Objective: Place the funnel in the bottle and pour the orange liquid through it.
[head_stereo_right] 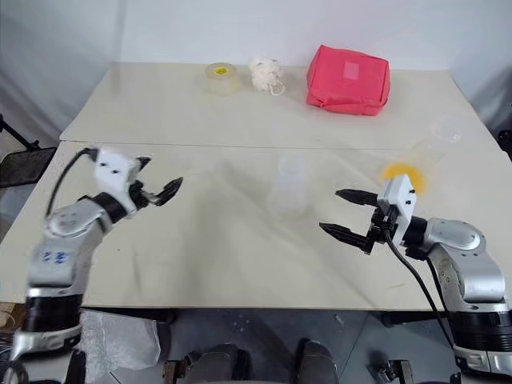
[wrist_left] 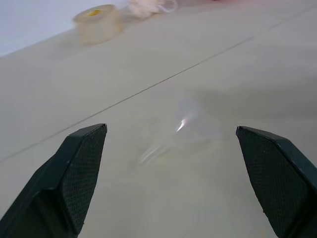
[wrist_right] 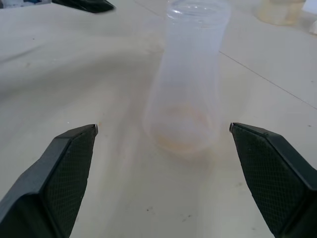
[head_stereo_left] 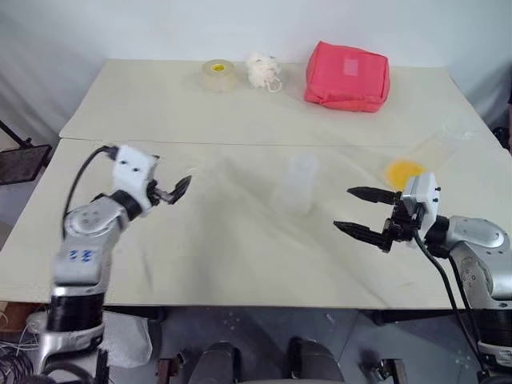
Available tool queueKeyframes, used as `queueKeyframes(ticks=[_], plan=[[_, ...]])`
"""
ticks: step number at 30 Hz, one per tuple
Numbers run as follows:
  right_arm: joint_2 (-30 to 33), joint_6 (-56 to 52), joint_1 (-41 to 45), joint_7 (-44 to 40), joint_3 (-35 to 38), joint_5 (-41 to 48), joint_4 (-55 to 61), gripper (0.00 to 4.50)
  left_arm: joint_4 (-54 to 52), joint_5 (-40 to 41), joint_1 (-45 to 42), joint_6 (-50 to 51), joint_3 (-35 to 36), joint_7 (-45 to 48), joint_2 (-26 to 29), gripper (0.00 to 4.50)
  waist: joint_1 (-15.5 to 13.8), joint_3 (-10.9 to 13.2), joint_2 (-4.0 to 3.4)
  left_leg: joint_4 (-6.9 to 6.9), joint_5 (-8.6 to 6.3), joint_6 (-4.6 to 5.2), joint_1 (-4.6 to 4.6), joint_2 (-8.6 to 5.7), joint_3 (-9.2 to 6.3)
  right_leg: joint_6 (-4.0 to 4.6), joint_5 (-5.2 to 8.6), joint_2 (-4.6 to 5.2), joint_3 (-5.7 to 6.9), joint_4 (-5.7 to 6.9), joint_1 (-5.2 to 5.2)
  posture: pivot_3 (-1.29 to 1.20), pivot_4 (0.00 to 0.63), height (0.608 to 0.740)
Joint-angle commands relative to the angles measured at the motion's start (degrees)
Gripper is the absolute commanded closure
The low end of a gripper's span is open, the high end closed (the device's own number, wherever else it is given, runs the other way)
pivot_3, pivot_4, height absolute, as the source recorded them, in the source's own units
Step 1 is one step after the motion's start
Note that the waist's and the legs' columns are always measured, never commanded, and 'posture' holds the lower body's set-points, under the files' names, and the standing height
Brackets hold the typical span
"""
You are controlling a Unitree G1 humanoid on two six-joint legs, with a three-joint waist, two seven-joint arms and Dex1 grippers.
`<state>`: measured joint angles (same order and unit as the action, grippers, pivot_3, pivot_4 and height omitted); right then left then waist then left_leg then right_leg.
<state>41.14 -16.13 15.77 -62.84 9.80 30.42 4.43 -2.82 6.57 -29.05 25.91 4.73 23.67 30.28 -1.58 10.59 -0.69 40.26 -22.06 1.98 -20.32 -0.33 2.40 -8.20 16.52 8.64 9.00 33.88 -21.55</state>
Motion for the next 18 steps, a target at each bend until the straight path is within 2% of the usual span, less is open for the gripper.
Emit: queueKeyframes(ticks=[1,7,10,16,17,18], plan=[[-0.3,0.9,-0.7,0.8,1.6,0.8,2.3,0.00,5.5,-3.9,-4.8,-3.0,-3.3,-1.1,-0.3,0.05,0.1,0.0,0.00,-0.01,0.00,0.00,0.00,0.00,0.04,0.00,0.00,-0.01,0.00,-0.01,-0.01,0.00,0.150,0.740],[-0.5,0.8,-3.4,2.6,2.5,1.0,4.6,0.00,16.6,-8.6,-12.0,-2.4,-7.5,-2.6,-1.7,0.05,0.1,0.0,0.00,-0.06,0.00,0.00,0.01,0.00,0.09,0.00,0.00,-0.04,0.02,0.00,-0.04,0.00,0.150,0.740],[-0.4,0.6,-5.2,3.5,3.3,1.4,6.2,0.00,17.4,-8.6,-12.8,0.9,-8.8,0.0,-1.7,0.05,0.2,0.0,0.00,-0.06,0.00,0.00,0.00,-0.01,0.10,0.00,0.00,-0.02,0.00,-0.01,-0.05,0.00,0.150,0.740],[-0.2,0.2,-6.5,4.3,3.8,1.7,7.4,0.00,17.4,-8.7,-11.7,1.1,-8.0,-0.6,-2.0,0.05,0.0,0.0,0.00,-0.02,0.00,0.00,-0.01,0.00,0.06,0.00,0.00,-0.02,0.00,0.00,-0.04,0.00,0.150,0.740],[-0.1,0.2,-6.3,4.4,3.7,1.6,7.2,0.00,18.0,-9.0,-11.8,0.6,-7.9,-1.0,-1.9,0.45,0.0,0.0,0.00,-0.02,0.00,0.00,-0.01,0.00,0.06,0.00,0.00,-0.03,0.00,0.00,-0.05,0.00,0.150,0.740],[-0.1,0.2,-5.9,4.3,3.6,1.5,6.9,0.00,17.8,-9.1,-11.7,0.9,-7.7,-1.2,-1.7,0.48,0.1,0.0,0.00,-0.02,0.00,0.00,-0.01,0.00,0.06,0.00,0.00,-0.03,0.00,0.01,-0.04,0.00,0.150,0.740]])
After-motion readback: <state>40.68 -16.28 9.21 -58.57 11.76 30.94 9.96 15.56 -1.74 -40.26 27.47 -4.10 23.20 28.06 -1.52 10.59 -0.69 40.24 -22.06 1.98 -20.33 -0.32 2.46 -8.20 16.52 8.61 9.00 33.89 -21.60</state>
